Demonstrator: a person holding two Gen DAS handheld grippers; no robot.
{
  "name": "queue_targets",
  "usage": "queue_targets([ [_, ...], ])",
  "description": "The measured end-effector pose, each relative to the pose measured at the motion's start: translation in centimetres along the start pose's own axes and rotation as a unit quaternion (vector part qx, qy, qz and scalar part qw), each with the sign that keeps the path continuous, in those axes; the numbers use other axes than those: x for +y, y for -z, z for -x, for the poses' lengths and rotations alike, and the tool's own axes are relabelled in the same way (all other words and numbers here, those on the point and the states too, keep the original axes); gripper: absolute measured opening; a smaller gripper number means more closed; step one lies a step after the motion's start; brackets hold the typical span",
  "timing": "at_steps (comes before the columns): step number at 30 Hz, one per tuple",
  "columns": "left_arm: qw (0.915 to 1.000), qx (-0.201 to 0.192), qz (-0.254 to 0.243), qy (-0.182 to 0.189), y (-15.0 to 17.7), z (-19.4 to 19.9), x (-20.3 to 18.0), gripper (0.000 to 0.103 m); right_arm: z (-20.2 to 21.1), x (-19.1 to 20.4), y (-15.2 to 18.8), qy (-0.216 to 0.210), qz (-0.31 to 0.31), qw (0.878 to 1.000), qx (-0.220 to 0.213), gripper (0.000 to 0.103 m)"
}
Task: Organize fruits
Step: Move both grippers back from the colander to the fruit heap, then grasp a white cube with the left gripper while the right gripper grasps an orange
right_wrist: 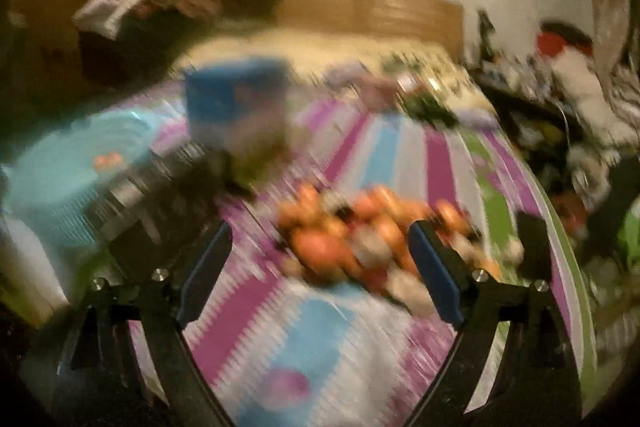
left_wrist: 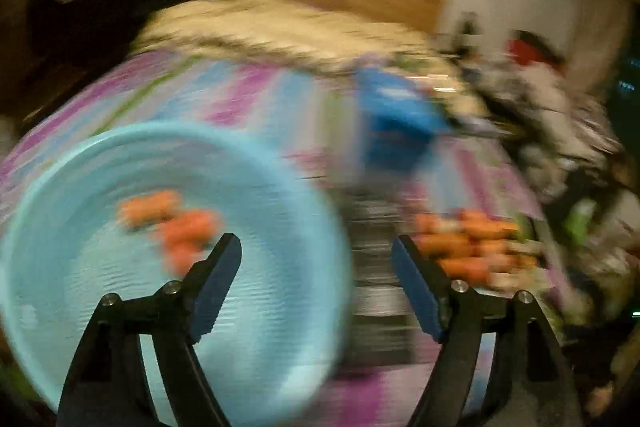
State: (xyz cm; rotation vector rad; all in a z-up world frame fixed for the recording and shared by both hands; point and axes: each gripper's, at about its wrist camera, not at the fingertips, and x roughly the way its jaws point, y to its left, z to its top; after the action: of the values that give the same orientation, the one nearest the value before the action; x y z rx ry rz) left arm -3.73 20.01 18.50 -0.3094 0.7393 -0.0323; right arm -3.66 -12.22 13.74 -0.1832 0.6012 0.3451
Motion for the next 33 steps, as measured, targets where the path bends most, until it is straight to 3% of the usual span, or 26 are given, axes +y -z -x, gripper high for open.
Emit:
queue_targets([
  [3,0.9929,0.017,-0.082,0.084,0.9,-2.0,-8.3,0.081,0.1,-3.0,2.1,0.023,-0.022,0.999,0.032,0.089],
  [7,0.9806,0.051,-0.152,0.113,3.4,-6.9,-14.7,0.081,0.6,-6.3,4.4,0.034,-0.062,0.995,0.068,0.089],
  [9,0.9779,0.077,-0.169,0.097,5.0,-10.9,-16.3,0.081,0.4,-7.6,5.1,0.027,-0.085,0.992,0.085,0.089],
  [15,0.9681,0.117,-0.210,0.071,8.7,-17.4,-18.1,0.072,0.3,-10.6,6.7,0.006,-0.137,0.986,0.099,0.088],
  [25,0.9675,0.103,-0.229,0.033,9.7,-18.2,-19.2,0.071,-0.1,-13.5,7.2,-0.026,-0.182,0.978,0.094,0.088],
  [26,0.9678,0.097,-0.230,0.034,9.7,-17.6,-19.2,0.071,0.0,-14.0,7.2,-0.028,-0.187,0.978,0.089,0.086],
  [29,0.9694,0.088,-0.224,0.048,9.8,-15.9,-19.3,0.071,-1.6,-15.3,6.8,-0.045,-0.185,0.976,0.103,0.060],
  [30,0.9694,0.093,-0.219,0.060,9.8,-15.4,-19.5,0.071,-2.8,-15.7,6.6,-0.046,-0.171,0.977,0.116,0.055],
  [33,0.9667,0.120,-0.201,0.103,9.9,-15.0,-20.1,0.071,-5.8,-16.3,6.4,-0.035,-0.116,0.982,0.144,0.052],
])
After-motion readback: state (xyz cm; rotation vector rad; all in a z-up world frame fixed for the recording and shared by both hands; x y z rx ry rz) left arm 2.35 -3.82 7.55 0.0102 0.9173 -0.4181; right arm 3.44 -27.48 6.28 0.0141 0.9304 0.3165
